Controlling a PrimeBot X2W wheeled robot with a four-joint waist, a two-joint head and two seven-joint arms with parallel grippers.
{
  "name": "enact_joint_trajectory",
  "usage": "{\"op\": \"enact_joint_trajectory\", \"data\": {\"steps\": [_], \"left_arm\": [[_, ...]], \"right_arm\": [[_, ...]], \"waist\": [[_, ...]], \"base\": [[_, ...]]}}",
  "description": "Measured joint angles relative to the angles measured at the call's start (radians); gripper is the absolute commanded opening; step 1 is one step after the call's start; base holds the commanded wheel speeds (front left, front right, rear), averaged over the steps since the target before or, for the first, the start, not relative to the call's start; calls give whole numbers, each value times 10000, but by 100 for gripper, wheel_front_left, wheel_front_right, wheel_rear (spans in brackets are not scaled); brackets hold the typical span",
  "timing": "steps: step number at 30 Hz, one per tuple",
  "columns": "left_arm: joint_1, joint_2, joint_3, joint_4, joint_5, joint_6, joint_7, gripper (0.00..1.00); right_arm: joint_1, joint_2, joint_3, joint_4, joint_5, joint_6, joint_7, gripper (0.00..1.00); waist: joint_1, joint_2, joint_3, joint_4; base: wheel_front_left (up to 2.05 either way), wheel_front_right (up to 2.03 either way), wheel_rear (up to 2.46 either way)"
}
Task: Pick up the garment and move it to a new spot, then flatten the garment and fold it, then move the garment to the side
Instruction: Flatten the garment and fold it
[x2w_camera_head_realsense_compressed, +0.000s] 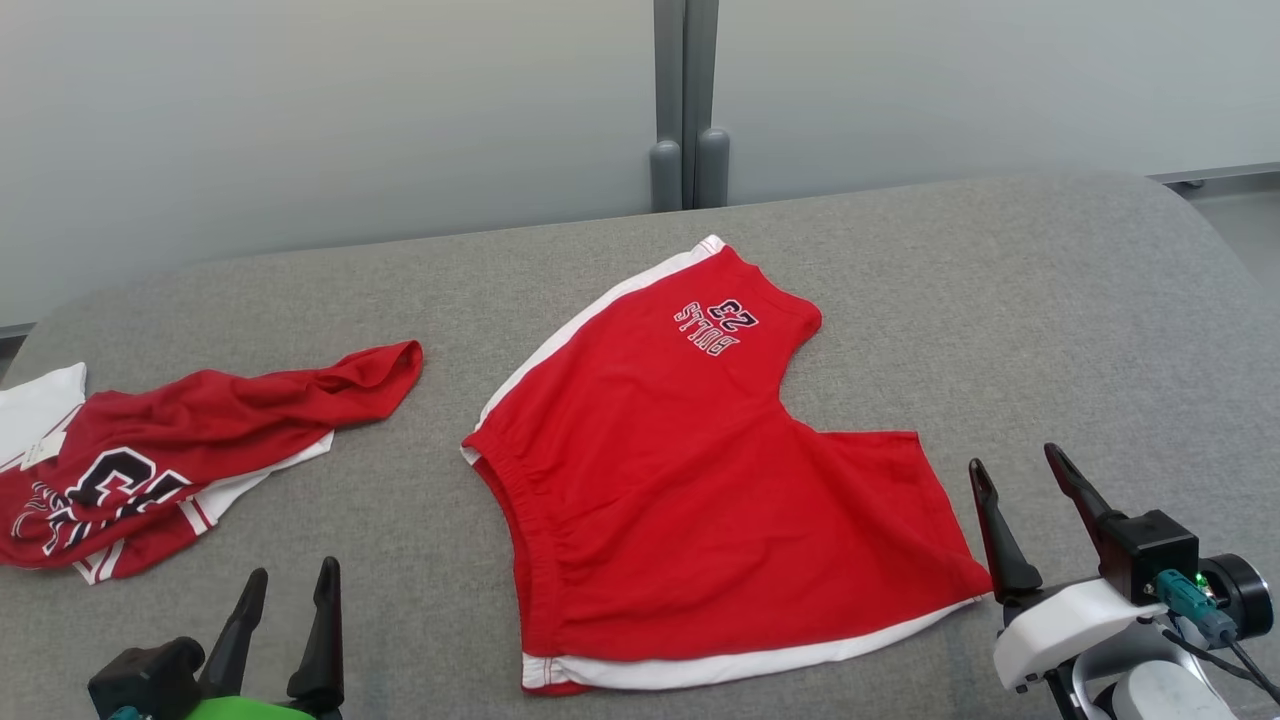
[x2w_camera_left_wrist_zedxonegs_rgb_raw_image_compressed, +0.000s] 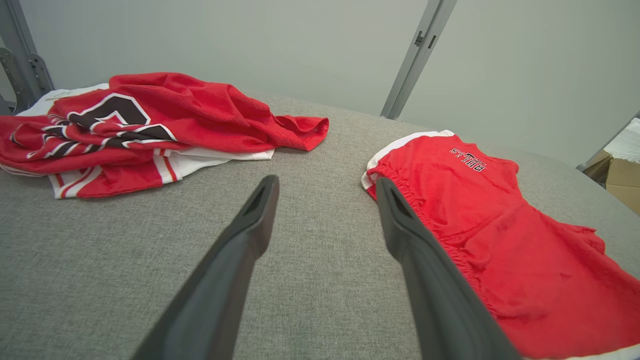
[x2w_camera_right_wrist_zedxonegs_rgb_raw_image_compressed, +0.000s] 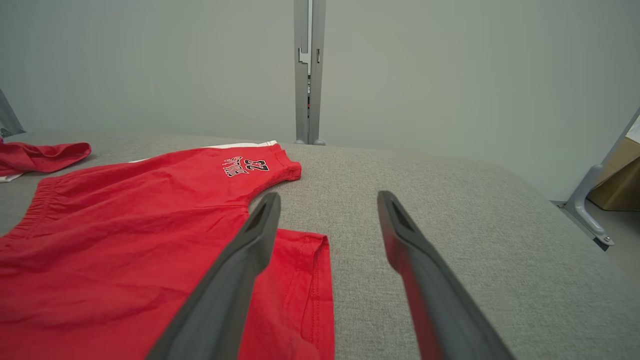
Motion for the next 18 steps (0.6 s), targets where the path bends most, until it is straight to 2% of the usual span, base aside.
{"op": "enact_joint_trajectory", "data": {"steps": [13, 18], "left_arm": [[295, -362, 301, 52, 435, -489, 0, 100], [446, -522, 98, 159, 639, -802, 0, 100]], "right_arm": [[372, 295, -278, -155, -460, 0, -2, 100], [512, 435, -274, -81, -575, 0, -2, 100]], "waist": [[0, 0, -65, 7], [0, 0, -72, 0]], "base": [[0, 0, 0], [0, 0, 0]]}}
